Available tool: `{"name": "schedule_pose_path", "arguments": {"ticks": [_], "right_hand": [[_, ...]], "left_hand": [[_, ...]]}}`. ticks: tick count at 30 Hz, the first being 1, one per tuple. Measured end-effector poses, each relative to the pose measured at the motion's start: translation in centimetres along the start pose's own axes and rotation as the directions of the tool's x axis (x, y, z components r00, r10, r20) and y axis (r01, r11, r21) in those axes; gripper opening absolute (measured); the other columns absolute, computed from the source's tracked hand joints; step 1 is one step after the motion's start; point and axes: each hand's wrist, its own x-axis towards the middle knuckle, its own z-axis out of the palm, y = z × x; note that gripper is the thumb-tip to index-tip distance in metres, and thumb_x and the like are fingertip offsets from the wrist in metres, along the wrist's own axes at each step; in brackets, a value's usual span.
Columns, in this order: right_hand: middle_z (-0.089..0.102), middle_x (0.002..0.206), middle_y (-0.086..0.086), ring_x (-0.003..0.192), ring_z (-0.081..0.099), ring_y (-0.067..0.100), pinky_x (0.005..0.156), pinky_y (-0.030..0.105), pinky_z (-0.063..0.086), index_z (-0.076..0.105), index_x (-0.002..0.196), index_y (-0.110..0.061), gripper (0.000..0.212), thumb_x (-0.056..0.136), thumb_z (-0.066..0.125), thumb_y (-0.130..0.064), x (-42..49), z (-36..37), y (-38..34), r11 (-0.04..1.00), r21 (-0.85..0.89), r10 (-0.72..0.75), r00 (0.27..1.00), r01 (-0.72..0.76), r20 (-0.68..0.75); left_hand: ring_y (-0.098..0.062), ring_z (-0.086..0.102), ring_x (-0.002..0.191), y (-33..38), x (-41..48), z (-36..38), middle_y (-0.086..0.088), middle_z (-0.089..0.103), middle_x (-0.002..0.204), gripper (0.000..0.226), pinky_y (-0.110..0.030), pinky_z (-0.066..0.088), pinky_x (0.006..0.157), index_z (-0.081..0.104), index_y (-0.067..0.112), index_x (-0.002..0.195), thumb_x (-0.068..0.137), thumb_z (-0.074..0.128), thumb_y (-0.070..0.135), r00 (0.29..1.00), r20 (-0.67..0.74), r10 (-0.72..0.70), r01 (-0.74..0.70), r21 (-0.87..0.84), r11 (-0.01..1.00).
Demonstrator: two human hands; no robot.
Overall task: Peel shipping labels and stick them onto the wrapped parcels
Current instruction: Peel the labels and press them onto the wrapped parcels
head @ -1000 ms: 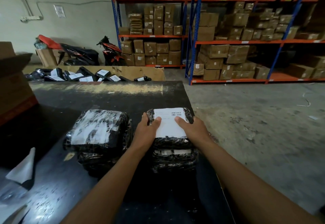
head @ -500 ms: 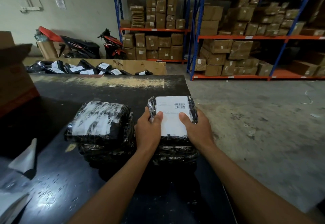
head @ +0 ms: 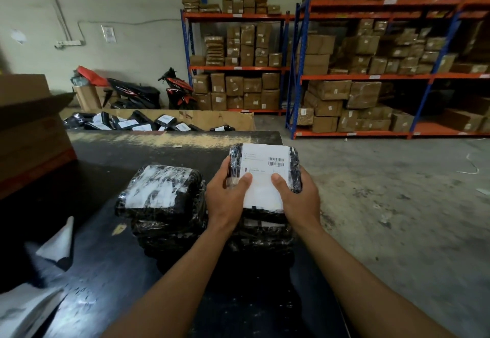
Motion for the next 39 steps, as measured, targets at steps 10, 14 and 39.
{"name": "schedule_pose_path", "arguments": {"ticks": [10,14,39], "right_hand": [[0.071,0.108,-0.006,0.094,0.070,0.013,0.084,0.041,0.060,0.060,0.124,-0.021,0.064,0.069,0.082,-0.044,-1.1,-1.3,0.0,0.988,0.104,0.111,0.994,-0.111,0.001],[0.072,0.101,-0.007,0.089,0.071,0.011,0.081,0.040,0.061,0.066,0.115,-0.020,0.044,0.076,0.082,-0.035,-3.7,-2.0,0.2,0.988,0.073,0.133,0.991,-0.135,0.022],[0.075,0.096,-0.006,0.084,0.072,0.015,0.079,0.042,0.061,0.070,0.105,-0.027,0.031,0.078,0.079,-0.039,-26.0,-8.2,2.0,0.889,-0.178,0.425,0.905,-0.421,-0.019]], "left_hand": [[-0.018,0.065,0.110,0.9,-2.1,-0.6,0.000,0.064,0.127,0.071,-0.044,0.057,0.089,0.054,0.021,0.136,0.071,0.078,0.035,0.996,-0.072,-0.043,0.041,-0.028,0.999],[-0.016,0.070,0.098,0.4,-4.7,-1.6,0.001,0.070,0.114,0.057,-0.042,0.060,0.083,0.057,0.018,0.133,0.080,0.078,0.018,0.992,-0.074,-0.098,0.095,-0.052,0.994],[0.004,0.061,0.077,-2.2,-25.3,-9.3,0.011,0.068,0.100,0.048,-0.014,0.049,0.058,0.057,0.025,0.133,0.088,0.071,0.021,0.905,0.040,-0.424,0.417,0.125,0.900]]}}
